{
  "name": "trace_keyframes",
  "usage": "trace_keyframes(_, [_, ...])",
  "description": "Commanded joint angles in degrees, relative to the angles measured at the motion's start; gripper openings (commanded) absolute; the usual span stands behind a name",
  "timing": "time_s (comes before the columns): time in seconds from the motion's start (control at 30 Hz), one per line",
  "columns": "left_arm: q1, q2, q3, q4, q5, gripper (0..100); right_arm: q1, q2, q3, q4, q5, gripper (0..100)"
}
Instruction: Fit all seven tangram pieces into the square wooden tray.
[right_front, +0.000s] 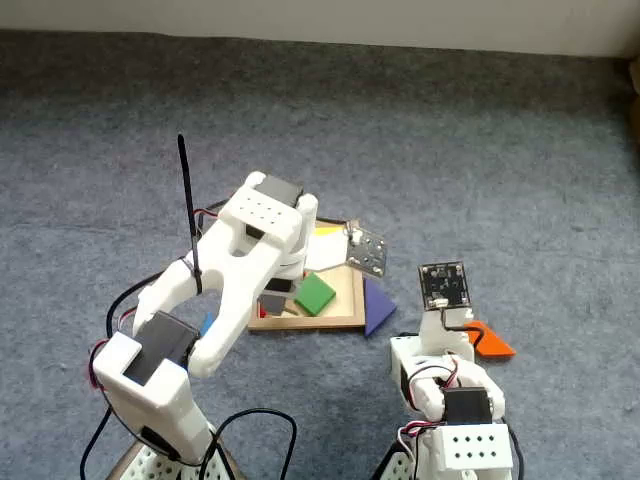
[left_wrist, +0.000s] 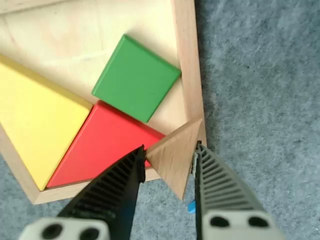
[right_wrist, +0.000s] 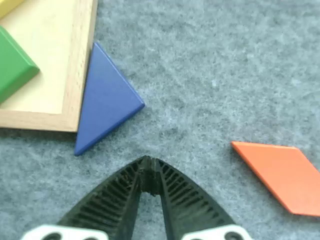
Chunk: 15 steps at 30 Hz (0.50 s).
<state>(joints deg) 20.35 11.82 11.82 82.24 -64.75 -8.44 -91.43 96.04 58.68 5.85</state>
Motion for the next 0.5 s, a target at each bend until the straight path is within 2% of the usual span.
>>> trace_keyframes(0.0, [1.63,-2.51,-0.13,-1.85,3.87,15,0.84,-0.40,4.62,-1.10,-0.09,0.6])
trace_keyframes(0.13, [1.19,-2.51,-0.13,-3.87,8.00,25,0.84,-0.40,4.62,-1.10,-0.09,0.6])
trace_keyframes(0.47, [0.92,-3.30,-0.84,-5.27,10.37,26,0.84,-0.40,4.62,-1.10,-0.09,0.6])
